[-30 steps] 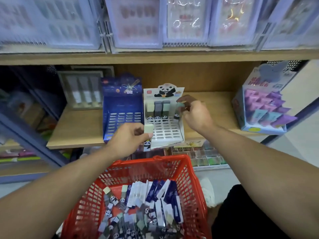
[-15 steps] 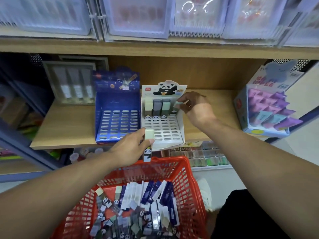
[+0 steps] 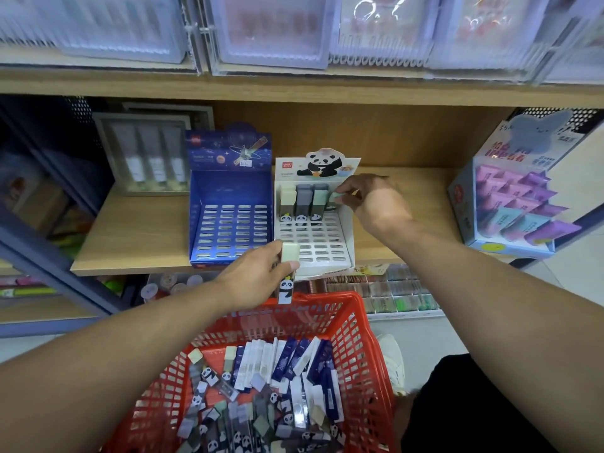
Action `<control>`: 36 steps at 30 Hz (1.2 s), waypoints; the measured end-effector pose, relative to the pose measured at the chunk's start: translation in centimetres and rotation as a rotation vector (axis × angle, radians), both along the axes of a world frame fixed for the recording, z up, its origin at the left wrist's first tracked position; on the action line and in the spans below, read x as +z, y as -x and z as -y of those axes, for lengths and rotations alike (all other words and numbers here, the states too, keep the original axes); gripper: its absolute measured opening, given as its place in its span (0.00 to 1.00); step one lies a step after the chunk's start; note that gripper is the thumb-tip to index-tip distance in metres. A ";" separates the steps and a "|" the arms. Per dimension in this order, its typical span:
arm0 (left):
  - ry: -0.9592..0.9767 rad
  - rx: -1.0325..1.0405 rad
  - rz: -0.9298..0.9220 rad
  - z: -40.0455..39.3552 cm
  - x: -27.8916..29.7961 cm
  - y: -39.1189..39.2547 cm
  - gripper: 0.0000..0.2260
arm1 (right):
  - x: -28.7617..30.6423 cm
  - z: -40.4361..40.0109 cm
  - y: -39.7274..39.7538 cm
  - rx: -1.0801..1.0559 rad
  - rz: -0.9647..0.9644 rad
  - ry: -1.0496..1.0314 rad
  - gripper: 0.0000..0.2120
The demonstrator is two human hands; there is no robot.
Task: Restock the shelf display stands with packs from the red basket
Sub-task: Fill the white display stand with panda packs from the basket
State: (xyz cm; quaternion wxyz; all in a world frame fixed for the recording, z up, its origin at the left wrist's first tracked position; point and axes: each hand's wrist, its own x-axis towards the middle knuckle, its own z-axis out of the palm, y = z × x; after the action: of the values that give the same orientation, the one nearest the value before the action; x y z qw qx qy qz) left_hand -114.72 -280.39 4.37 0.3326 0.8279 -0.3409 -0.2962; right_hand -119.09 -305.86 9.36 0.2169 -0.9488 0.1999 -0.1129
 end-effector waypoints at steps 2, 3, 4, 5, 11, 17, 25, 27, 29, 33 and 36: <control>0.003 -0.004 0.002 -0.1 -0.1 0.0 0.30 | 0.3 0.2 0.1 -0.010 -0.001 -0.003 0.05; 0.003 -0.006 0.006 -0.2 -0.2 -0.1 0.29 | 0.3 0.3 0.2 -0.016 -0.002 -0.005 0.05; 0.007 -0.008 0.008 -0.2 -0.2 -0.1 0.27 | 0.4 0.3 0.2 -0.020 -0.009 -0.004 0.05; 0.008 -0.009 0.009 -0.3 -0.3 -0.1 0.25 | 0.4 0.4 0.3 -0.022 -0.022 -0.004 0.04; 0.004 -0.008 0.014 -0.1 -0.5 -0.2 0.29 | 0.8 0.3 0.3 0.005 -0.031 0.080 0.10; -0.010 -0.014 0.016 -0.1 -0.4 -0.1 0.28 | 1.3 -0.4 -0.2 -0.052 -0.049 0.177 0.11; -0.011 -0.023 0.005 -0.2 -0.3 0.0 0.30 | 0.9 -0.8 -0.6 -0.082 -0.100 0.250 0.11; -0.017 -0.026 0.009 -0.3 -0.2 0.0 0.30 | 0.8 -0.8 -0.6 -0.083 -0.084 0.243 0.12; -0.019 -0.035 0.009 -0.3 -0.1 0.1 0.30 | 0.9 -0.7 -0.6 -0.097 -0.079 0.240 0.12; -0.027 -0.042 0.019 -0.3 0.2 0.3 0.26 | 0.7 -0.7 -0.8 -0.153 -0.156 0.255 0.11; -0.029 -0.052 0.037 -0.2 0.1 0.3 0.18 | 0.3 -0.8 -0.9 -0.162 -0.175 0.260 0.11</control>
State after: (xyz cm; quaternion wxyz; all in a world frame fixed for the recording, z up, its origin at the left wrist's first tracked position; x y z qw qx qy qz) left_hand -115.04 -280.14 4.49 0.3067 0.8288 -0.3640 -0.2941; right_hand -118.23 -305.04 9.64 0.0642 -0.9558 0.2776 -0.0719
